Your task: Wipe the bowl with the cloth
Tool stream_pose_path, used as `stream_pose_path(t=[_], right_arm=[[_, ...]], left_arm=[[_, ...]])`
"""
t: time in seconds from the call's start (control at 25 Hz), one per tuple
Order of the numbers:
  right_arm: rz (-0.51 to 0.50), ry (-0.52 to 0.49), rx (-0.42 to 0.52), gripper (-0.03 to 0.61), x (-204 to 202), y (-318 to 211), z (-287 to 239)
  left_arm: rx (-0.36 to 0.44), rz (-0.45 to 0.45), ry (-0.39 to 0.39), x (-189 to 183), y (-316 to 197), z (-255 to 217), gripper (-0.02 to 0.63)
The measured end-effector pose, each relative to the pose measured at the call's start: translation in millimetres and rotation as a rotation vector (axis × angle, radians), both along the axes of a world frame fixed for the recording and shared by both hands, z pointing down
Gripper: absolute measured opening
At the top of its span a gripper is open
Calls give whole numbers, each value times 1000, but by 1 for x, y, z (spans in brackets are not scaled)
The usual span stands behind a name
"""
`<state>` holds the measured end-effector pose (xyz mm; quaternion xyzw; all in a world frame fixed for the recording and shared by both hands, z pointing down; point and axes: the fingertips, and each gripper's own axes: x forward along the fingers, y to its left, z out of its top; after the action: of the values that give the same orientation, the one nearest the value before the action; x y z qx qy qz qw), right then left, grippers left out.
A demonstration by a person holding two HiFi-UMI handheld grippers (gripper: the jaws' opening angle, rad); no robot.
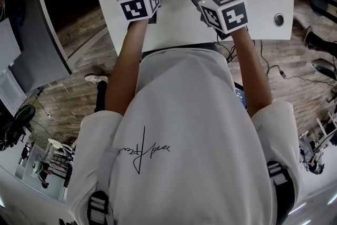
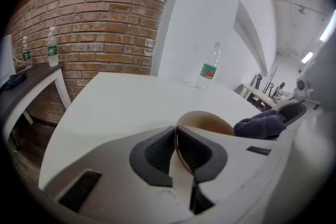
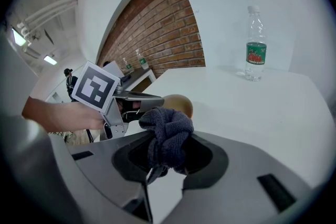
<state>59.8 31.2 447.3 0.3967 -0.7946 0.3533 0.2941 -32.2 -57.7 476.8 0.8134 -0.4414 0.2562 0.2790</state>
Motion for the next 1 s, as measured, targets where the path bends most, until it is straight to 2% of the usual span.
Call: stream_pose_path(t=[0.6, 0.84, 1.0], right_arm=[[74, -41, -27, 104, -22, 13, -1], [69, -50, -27, 104, -33, 17, -1], [61, -47, -17, 104, -36, 13, -4]], left_arm=[[-7, -7, 27, -4, -2, -1, 32], [7, -30, -5, -11, -1, 0, 37], [8, -27, 15, -13, -1, -2, 88]])
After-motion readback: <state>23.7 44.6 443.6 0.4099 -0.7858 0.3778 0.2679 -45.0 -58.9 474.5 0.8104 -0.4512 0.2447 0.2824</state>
